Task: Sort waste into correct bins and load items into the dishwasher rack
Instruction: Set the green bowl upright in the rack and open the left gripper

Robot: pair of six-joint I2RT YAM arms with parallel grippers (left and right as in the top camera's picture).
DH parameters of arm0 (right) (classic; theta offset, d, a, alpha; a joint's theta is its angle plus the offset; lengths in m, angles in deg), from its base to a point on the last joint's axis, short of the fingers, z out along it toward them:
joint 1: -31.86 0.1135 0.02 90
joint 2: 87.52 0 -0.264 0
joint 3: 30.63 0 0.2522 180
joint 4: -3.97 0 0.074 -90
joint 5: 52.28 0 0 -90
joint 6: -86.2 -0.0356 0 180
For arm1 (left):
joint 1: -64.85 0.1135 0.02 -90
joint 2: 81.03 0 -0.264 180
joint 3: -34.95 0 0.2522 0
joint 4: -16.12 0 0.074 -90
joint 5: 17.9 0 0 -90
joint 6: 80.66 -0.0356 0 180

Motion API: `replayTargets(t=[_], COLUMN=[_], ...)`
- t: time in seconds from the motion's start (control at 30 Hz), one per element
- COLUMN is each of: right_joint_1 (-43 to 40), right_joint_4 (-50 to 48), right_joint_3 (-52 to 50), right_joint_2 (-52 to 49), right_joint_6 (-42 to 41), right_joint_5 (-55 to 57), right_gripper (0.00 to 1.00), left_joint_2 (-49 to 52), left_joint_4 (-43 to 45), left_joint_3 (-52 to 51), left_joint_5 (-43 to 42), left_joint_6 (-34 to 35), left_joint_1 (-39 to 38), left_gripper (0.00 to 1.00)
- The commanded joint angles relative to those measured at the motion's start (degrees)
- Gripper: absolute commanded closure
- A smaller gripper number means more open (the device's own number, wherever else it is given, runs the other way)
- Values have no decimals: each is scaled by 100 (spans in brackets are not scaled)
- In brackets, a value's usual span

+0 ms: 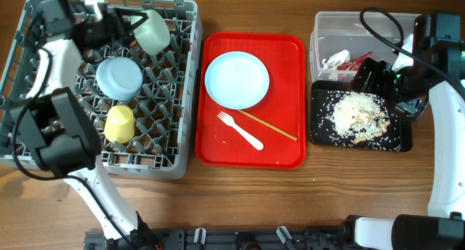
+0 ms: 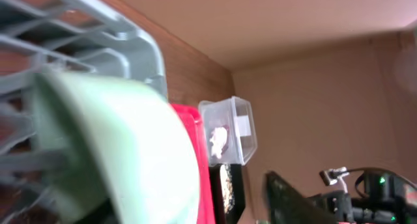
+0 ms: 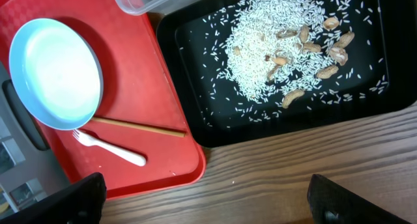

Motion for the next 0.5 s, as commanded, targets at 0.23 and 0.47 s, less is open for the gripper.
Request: replayTargets(t=[0.23, 0.47], right_joint_1=[-17, -17], right_joint_4=[33, 13], right_joint_3=[90, 90], right_joint_2=[57, 57], right_joint_6=[98, 98], right_joint_5=[55, 55], right_gripper=[0, 0], left_joint_2=[39, -800], left_joint_4=[-310, -1469], left_joint_3=[17, 17], left_joint_5=[85, 1956], left_joint_6=[-26, -693], left_joint_1=[935, 970], left_gripper=[0, 0])
